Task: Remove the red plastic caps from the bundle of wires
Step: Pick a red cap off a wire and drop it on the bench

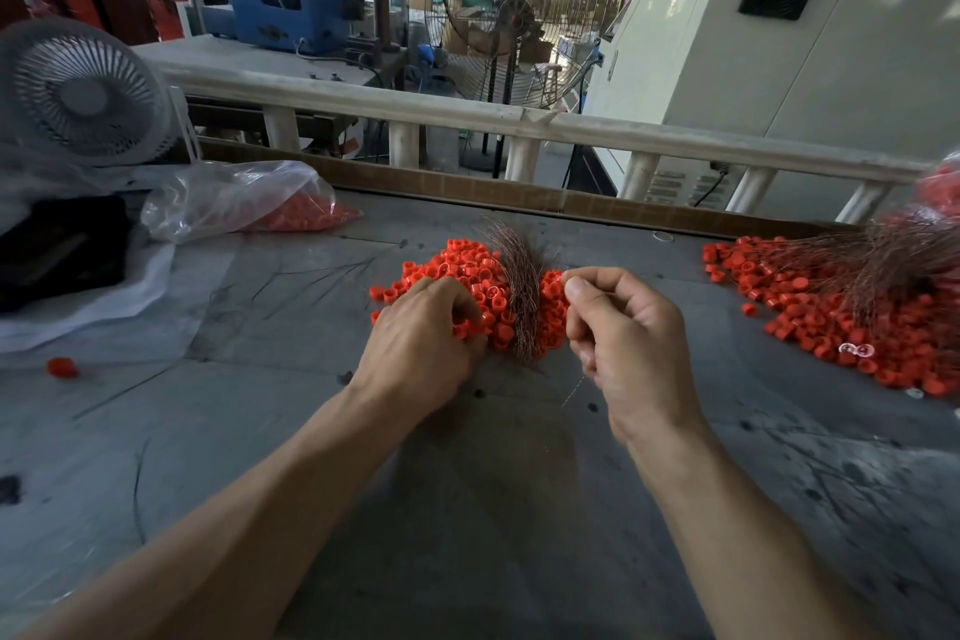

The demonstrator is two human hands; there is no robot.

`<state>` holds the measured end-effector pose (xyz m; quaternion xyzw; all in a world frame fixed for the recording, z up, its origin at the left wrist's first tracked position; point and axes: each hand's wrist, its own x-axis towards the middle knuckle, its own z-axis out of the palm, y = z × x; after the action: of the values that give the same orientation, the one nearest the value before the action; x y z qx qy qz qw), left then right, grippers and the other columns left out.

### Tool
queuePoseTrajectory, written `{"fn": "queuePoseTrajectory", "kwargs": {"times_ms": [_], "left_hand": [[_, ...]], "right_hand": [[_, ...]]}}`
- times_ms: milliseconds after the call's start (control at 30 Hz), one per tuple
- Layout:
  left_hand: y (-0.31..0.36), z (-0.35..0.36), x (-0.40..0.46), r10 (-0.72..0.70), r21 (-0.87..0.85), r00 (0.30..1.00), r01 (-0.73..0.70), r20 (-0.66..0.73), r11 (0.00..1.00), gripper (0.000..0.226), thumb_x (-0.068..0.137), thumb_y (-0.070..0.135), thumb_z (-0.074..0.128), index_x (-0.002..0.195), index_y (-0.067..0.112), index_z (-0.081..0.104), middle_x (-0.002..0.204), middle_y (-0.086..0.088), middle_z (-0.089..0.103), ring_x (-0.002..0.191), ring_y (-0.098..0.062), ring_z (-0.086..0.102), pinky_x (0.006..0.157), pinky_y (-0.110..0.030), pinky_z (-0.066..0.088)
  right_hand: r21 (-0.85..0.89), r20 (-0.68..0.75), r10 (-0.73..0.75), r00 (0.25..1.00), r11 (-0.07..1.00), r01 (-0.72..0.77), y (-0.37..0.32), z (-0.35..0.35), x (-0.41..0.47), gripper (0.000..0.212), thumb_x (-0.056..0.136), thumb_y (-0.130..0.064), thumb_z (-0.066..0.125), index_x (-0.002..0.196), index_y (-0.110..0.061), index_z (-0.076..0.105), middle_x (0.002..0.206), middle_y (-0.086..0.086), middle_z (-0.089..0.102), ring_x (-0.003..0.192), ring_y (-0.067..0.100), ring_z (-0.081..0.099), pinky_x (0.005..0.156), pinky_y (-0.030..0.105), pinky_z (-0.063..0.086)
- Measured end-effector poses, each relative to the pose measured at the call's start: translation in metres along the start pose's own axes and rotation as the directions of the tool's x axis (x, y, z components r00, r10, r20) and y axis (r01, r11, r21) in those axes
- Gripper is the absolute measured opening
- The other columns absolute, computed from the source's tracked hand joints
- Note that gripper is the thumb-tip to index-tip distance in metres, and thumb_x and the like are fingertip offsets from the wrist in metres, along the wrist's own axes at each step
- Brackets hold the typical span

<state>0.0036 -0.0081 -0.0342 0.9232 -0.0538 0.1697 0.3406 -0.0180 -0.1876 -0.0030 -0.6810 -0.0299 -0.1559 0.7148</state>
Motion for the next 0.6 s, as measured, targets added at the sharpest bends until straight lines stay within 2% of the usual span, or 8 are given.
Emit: {"fn": "queuePoseTrajectory", "kwargs": {"times_ms": [67, 133, 200, 267, 333, 400, 500, 600], "left_hand": [[0.001, 0.000, 0.001, -0.012, -0.119, 0.999, 0.006, -0.052, 0.993, 0.020, 0.079, 0.024, 0.076, 0.088, 0.033, 0.061, 0.084, 0.016, 0.061, 0.075, -0.003, 0.058, 0.059, -0.012, 0.037], [0.004, 0.000, 0.002, -0.033, -0.337, 0.997, 0.006, -0.073, 0.941, 0.020, 0.080, 0.016, 0.076, 0.089, 0.029, 0.064, 0.080, 0.013, 0.067, 0.069, -0.001, 0.061, 0.061, -0.012, 0.044], [0.008, -0.003, 0.001, -0.048, -0.613, 0.999, 0.028, -0.015, 0.790, 0.020, 0.083, 0.003, 0.074, 0.092, 0.019, 0.068, 0.078, 0.008, 0.070, 0.068, -0.006, 0.063, 0.064, -0.020, 0.051], [0.009, -0.007, 0.000, -0.040, -0.800, 0.997, 0.078, 0.067, 0.595, 0.021, 0.085, -0.007, 0.070, 0.096, 0.011, 0.069, 0.076, 0.000, 0.068, 0.070, -0.012, 0.063, 0.065, -0.026, 0.054], [0.010, -0.011, 0.000, -0.023, -0.875, 0.990, 0.136, 0.142, 0.465, 0.021, 0.086, -0.008, 0.068, 0.101, 0.007, 0.068, 0.080, -0.007, 0.067, 0.074, -0.018, 0.064, 0.069, -0.029, 0.056], [0.012, -0.013, -0.002, -0.004, -0.900, 0.983, 0.171, 0.185, 0.400, 0.022, 0.086, -0.007, 0.066, 0.102, 0.007, 0.068, 0.085, -0.012, 0.065, 0.076, -0.021, 0.064, 0.074, -0.032, 0.058], [0.015, -0.014, -0.003, 0.008, -0.913, 0.979, 0.188, 0.204, 0.362, 0.022, 0.085, -0.005, 0.066, 0.104, 0.006, 0.068, 0.090, -0.016, 0.063, 0.077, -0.023, 0.065, 0.076, -0.034, 0.058], [0.016, -0.014, -0.003, 0.001, -0.909, 0.980, 0.183, 0.198, 0.374, 0.024, 0.085, -0.007, 0.065, 0.107, 0.004, 0.067, 0.089, -0.016, 0.063, 0.075, -0.023, 0.065, 0.075, -0.035, 0.057]], "right_hand": [[-0.048, 0.020, -0.013, 1.000, 0.999, 0.014, 0.002, 0.001, 0.000, 0.010, 0.098, -0.012, 0.065, 0.090, -0.010, 0.072, 0.054, -0.004, 0.049, 0.043, 0.004, 0.038, 0.040, 0.013, 0.032], [-0.071, 0.047, -0.028, 0.998, 0.997, 0.031, 0.005, 0.000, 0.001, 0.009, 0.097, -0.013, 0.067, 0.091, -0.010, 0.072, 0.050, -0.010, 0.046, 0.042, 0.003, 0.036, 0.040, 0.014, 0.031], [-0.092, 0.083, -0.050, 0.995, 0.994, 0.058, 0.007, 0.001, 0.001, 0.008, 0.097, -0.015, 0.068, 0.091, -0.012, 0.073, 0.048, -0.015, 0.047, 0.043, 0.000, 0.036, 0.041, 0.014, 0.031], [-0.111, 0.121, -0.090, 0.989, 0.988, 0.103, 0.008, 0.002, 0.000, 0.008, 0.096, -0.016, 0.069, 0.089, -0.017, 0.074, 0.048, -0.018, 0.049, 0.043, -0.001, 0.039, 0.044, 0.012, 0.032], [-0.131, 0.151, -0.133, 0.980, 0.979, 0.153, 0.008, 0.003, -0.002, 0.009, 0.096, -0.016, 0.070, 0.089, -0.018, 0.074, 0.047, -0.020, 0.051, 0.043, -0.001, 0.041, 0.045, 0.009, 0.033], [-0.155, 0.170, -0.171, 0.971, 0.968, 0.197, 0.009, 0.004, -0.003, 0.009, 0.095, -0.015, 0.071, 0.088, -0.019, 0.075, 0.048, -0.020, 0.053, 0.043, -0.002, 0.043, 0.045, 0.008, 0.033], [-0.175, 0.179, -0.202, 0.963, 0.957, 0.233, 0.009, 0.004, -0.003, 0.011, 0.094, -0.015, 0.071, 0.086, -0.021, 0.076, 0.049, -0.021, 0.055, 0.043, -0.002, 0.045, 0.046, 0.006, 0.034], [-0.187, 0.182, -0.207, 0.961, 0.952, 0.240, 0.008, 0.004, -0.004, 0.010, 0.094, -0.015, 0.072, 0.086, -0.020, 0.076, 0.052, -0.020, 0.059, 0.044, -0.002, 0.048, 0.047, 0.006, 0.035]]}}
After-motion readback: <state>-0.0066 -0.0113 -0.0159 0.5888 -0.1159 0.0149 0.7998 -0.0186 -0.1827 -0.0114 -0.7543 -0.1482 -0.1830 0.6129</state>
